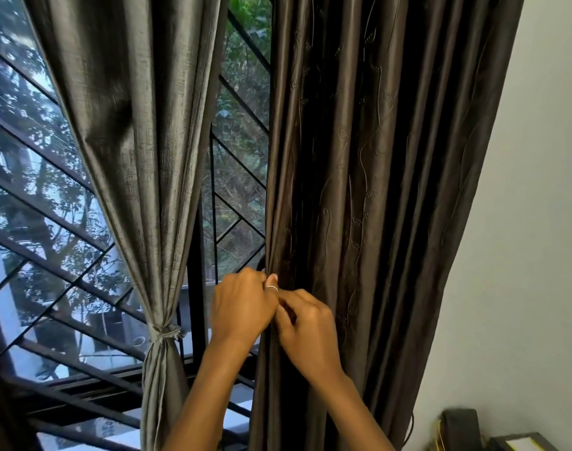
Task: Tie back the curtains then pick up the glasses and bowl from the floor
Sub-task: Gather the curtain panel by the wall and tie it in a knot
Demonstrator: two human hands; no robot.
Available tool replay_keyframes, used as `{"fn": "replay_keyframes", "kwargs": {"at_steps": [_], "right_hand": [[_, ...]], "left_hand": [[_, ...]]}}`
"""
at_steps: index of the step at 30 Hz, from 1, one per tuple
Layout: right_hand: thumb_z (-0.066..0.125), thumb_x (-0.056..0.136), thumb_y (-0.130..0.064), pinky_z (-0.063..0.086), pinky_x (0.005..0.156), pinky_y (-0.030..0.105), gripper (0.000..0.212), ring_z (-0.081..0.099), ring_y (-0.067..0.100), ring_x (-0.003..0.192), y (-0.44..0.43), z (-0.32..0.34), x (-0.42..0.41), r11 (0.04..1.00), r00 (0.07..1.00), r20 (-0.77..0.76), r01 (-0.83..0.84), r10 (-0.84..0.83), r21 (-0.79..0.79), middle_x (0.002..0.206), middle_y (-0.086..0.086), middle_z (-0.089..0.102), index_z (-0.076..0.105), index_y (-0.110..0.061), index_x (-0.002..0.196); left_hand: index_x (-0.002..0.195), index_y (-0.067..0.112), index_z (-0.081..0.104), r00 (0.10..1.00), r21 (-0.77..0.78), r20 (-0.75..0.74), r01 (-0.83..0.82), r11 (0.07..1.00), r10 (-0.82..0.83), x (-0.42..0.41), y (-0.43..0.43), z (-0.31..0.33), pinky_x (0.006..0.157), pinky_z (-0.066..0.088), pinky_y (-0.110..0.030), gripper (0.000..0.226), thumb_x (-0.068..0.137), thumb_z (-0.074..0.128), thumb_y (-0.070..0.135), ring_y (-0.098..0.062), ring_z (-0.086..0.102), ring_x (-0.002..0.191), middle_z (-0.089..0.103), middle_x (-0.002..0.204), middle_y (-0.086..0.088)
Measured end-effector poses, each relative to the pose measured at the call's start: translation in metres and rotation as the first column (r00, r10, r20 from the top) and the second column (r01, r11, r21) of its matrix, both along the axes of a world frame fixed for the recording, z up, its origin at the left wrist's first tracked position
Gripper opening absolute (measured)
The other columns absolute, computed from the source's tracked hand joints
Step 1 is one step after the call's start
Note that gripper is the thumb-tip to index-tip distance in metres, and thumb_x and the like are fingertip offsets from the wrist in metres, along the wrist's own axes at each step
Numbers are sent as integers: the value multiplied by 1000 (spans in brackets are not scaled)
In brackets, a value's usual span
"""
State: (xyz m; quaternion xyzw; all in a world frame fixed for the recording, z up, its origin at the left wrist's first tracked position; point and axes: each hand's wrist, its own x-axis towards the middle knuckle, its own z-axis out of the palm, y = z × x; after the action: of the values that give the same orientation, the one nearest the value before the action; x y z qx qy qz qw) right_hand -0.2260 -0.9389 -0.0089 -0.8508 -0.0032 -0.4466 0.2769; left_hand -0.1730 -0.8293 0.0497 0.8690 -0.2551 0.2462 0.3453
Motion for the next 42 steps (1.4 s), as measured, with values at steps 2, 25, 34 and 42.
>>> {"fn": "replay_keyframes", "kwargs": {"at_steps": [2, 25, 34, 42], "right_hand": [[65, 94, -35, 53, 72, 19, 26, 65, 1, 82, -12, 5, -8, 996, 997, 58, 40, -45, 74, 98, -13, 69, 72, -26, 117], [68, 94, -22, 49, 68, 25, 9, 68, 17, 75, -124, 27, -20, 879, 900, -34, 431, -434, 205, 84, 0, 74, 73, -15, 95], [69, 93, -20, 55, 70, 25, 3, 67, 5, 79, -45, 11, -20, 987, 982, 116, 143, -151, 70, 87, -9, 70, 72, -19, 95], [62, 98, -22, 53, 60, 36, 10, 64, 9, 69, -15, 7, -2, 976, 995, 104, -29, 6, 214, 80, -8, 66, 70, -20, 92]], "left_hand": [[47, 20, 42, 1000, 14, 19, 21, 1000, -21, 2, 4, -1, 48, 42, -35, 54, 97, 55, 37, -20, 50, 47, 43, 46, 2], [45, 13, 44, 997, -6, 67, -27, 1000, 27, 42, 56, 0, 47, 37, -33, 59, 96, 60, 37, -19, 47, 41, 42, 40, -2], [49, 13, 43, 990, 10, 69, 123, 992, -123, 12, 14, -8, 46, 32, -34, 58, 97, 55, 41, -19, 40, 39, 33, 39, 0], [56, 11, 56, 964, -124, -17, 262, 957, -266, 7, -10, -12, 52, 49, -42, 49, 99, 54, 35, -18, 55, 46, 52, 46, -5]]}}
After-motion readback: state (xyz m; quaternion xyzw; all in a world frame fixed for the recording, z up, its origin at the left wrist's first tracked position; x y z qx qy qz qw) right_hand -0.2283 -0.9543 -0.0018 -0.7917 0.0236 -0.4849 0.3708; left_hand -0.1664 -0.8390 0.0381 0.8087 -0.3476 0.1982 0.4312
